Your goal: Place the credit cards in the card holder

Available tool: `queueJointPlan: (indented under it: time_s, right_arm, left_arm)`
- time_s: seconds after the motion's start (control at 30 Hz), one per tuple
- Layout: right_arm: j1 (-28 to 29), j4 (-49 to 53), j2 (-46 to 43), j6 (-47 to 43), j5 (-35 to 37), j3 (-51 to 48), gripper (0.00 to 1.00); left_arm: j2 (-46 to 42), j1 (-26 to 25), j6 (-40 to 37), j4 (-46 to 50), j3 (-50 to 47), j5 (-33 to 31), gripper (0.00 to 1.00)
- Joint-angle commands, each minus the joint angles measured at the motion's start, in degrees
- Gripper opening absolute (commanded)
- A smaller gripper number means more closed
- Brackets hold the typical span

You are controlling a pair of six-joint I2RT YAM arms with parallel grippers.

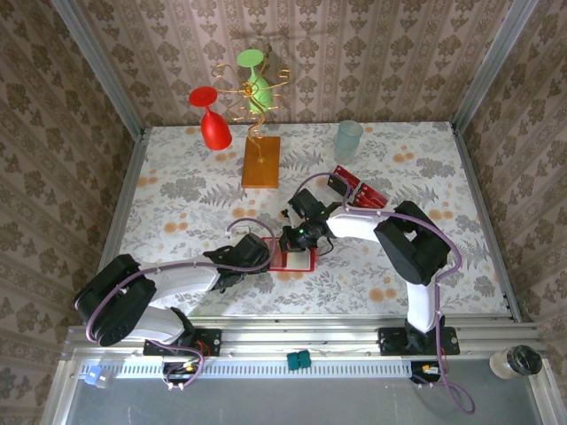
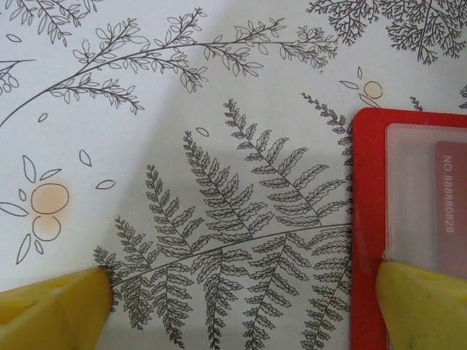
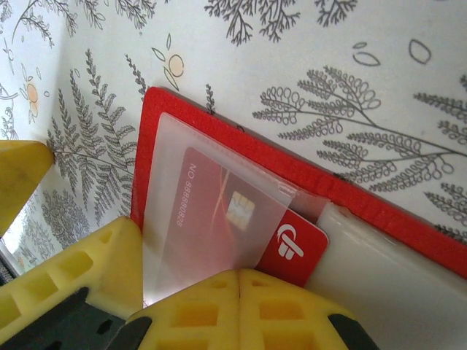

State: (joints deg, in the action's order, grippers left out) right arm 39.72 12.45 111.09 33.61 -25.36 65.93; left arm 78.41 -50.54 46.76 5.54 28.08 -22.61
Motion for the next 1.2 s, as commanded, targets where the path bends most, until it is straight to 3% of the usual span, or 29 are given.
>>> queueJointPlan:
  time_s: [0.0, 0.37, 1.17]
  right_arm:
    - [0.27, 1.87, 0.34, 0.68, -0.12, 1.50, 0.00]
    - [0.18, 4.22, -7.96, -0.36, 4.24, -3.57, 0.00]
    - [2.15, 4.51, -0.79, -0.99, 3.38, 0.12, 0.00]
  left_arm:
    - [0.94, 0.09, 1.32, -0.64, -1.67, 2.35, 0.95]
    - [-5.96, 1.99, 2.45, 5.17, -2.10, -0.68, 0.95]
    - [0.03, 2.85, 2.10, 2.77, -1.99, 1.24, 0.95]
